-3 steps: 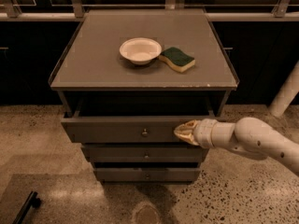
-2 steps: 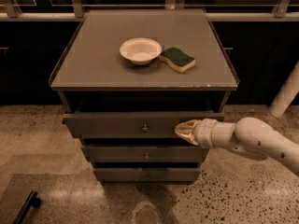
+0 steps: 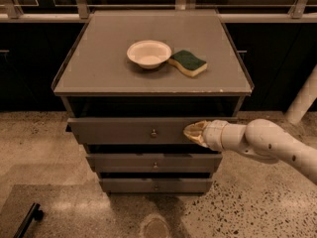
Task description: Close top drawer
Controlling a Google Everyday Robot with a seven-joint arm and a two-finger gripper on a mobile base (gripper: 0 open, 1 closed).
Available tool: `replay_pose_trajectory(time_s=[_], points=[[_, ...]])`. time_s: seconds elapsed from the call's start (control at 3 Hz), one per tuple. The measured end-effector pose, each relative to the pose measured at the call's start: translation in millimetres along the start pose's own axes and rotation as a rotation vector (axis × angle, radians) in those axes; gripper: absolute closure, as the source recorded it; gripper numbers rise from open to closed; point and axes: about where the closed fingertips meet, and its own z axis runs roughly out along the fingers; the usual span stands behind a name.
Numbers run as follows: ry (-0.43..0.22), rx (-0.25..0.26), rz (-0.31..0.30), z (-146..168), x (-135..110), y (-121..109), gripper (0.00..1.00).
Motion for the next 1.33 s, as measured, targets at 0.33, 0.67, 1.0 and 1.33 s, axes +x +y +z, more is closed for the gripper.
replay_pose_trajectory(time_s=[0.33,0.67,1.0,1.33], points=[[0.001,0.019,0.014,5.1,6.3,-9.1,1.00],[0.017,-0.011,0.071,-0.8,21.6,2.7,1.00],[0.045,0.029,0.141,-36.3,26.4,16.6,1.00],[0.056,0.020,0.146,-39.5,32.6,25.9,0.81]])
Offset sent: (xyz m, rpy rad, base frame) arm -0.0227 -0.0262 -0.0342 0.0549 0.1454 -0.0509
